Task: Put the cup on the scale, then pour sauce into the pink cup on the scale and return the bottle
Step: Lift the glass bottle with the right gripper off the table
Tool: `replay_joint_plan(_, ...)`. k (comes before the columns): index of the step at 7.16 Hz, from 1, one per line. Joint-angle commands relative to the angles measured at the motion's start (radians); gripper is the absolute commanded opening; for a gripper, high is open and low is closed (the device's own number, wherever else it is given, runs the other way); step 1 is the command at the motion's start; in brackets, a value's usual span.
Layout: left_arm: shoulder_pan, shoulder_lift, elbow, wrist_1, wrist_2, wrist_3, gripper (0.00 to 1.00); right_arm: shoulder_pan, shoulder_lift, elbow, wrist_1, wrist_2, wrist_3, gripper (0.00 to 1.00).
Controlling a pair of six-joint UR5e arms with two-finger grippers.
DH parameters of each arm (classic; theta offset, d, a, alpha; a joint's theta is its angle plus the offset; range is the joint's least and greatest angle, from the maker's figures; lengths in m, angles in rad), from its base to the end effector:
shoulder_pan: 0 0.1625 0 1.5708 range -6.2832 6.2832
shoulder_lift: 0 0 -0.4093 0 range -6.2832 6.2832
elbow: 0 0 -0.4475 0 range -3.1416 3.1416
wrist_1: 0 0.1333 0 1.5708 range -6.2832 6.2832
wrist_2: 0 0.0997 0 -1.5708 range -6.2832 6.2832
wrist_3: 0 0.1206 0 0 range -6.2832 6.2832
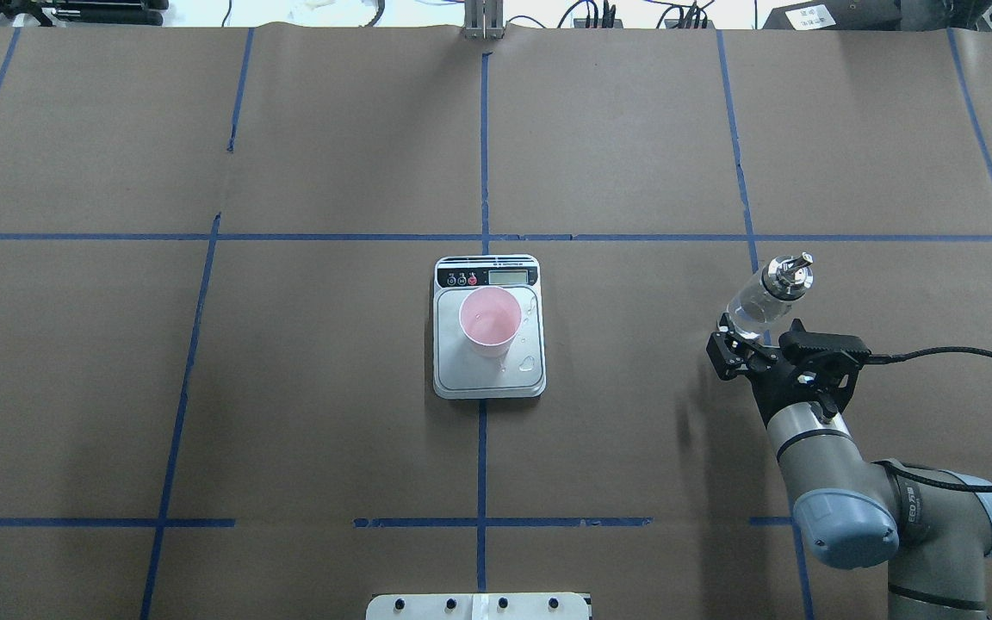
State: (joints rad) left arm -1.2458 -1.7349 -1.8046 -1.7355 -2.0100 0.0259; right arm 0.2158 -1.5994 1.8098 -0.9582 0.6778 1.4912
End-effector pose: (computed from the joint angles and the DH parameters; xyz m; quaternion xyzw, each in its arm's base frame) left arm 0.1209 -0.6156 0.4320 0.2367 0.2473 0.2232 0.9127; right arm -0.4878 -0.3396 0.4565 0.4445 -0.2986 0.2286 0.8130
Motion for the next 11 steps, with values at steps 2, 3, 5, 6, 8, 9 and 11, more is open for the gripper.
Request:
replay_joint_plan(2, 0.0, -0.003, -0.002, 0.001, 0.001, -0.007, 1.0, 0.037, 0.012, -0.003, -0.001, 0.002, -0.023, 0.99)
replay_joint_plan(3, 0.0, -0.002, -0.002, 0.002, 0.001, -0.007, 1.0, 0.039, 0.018, -0.012, -0.001, 0.002, -0.023, 0.99)
replay_joint_plan(5, 0.0, -0.002, -0.002, 0.002, 0.001, -0.007, 1.0, 0.039, 0.033, -0.036, 0.001, 0.002, -0.023, 0.99)
replay_joint_plan(6, 0.0, -0.002, -0.002, 0.002, 0.001, -0.009, 1.0, 0.039, 0.036, -0.038, 0.001, 0.003, -0.023, 0.99)
replay_joint_plan(8, 0.0, -0.003, -0.004, 0.002, 0.001, -0.017, 1.0, 0.039, 0.035, -0.041, 0.003, 0.006, -0.025, 0.96)
replay_joint_plan(9, 0.0, -0.005, -0.005, 0.004, 0.001, -0.017, 1.0, 0.039, 0.041, -0.044, 0.003, 0.006, -0.023, 0.87)
replay_joint_plan(11, 0.0, -0.005, -0.012, 0.005, 0.001, -0.018, 1.0, 0.037, 0.052, -0.046, 0.003, 0.006, -0.025, 0.0)
